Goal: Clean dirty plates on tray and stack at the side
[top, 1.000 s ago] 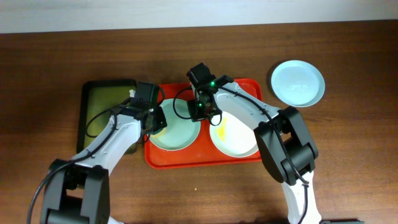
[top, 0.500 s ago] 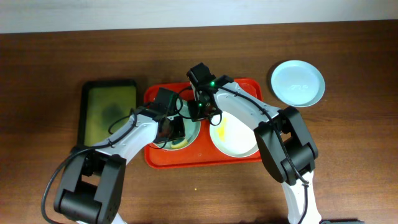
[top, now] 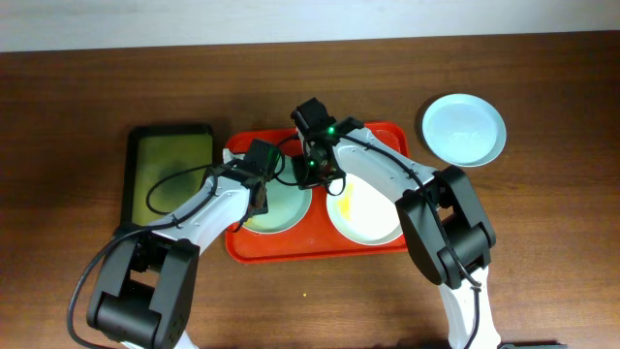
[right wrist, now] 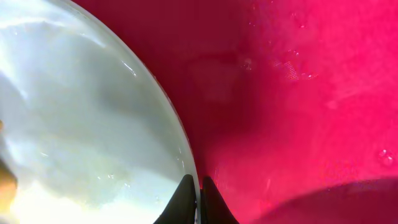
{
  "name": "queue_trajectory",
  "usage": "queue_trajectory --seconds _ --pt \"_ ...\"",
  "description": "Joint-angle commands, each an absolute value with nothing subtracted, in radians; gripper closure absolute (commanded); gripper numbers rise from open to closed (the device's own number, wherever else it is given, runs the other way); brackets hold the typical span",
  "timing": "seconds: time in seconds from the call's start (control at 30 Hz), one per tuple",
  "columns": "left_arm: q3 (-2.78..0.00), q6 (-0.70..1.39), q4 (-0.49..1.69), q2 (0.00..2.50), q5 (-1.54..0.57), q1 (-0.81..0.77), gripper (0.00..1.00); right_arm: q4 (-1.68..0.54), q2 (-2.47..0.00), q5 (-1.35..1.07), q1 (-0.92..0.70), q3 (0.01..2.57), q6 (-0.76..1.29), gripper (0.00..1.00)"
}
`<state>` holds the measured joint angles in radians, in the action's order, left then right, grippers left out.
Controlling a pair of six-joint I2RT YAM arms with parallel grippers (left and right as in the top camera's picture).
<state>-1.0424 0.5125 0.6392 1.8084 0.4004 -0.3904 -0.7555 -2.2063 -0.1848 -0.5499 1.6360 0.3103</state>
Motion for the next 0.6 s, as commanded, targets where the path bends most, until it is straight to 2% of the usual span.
queue_trajectory --seconds 0.0,0.1,0.27,0.47,0.57 --pt "-1.061 0.500 0.655 1.768 0.524 -0.358 1.00 -0.760 -2.232 -0.146 -0.549 1.626 0.308 0.96" --pt "-1.082 0.500 0.665 1.730 0.495 -0.333 1.00 -0.761 -2.231 -0.146 -0.549 1.627 0.292 0.96" --pt "-1.090 0.500 0.666 1.638 0.304 -0.291 1.00 -0.794 -2.196 -0.135 -0.549 1.661 0.232 0.96" --pt "-1.090 0.500 0.679 1.413 0.205 -0.236 1.00 -0.915 -2.106 0.068 -0.550 1.750 0.169 0.96" --pt "-1.089 0.499 0.727 1.333 0.231 -0.196 1.00 -1.005 -2.062 0.139 -0.553 1.806 0.128 0.96"
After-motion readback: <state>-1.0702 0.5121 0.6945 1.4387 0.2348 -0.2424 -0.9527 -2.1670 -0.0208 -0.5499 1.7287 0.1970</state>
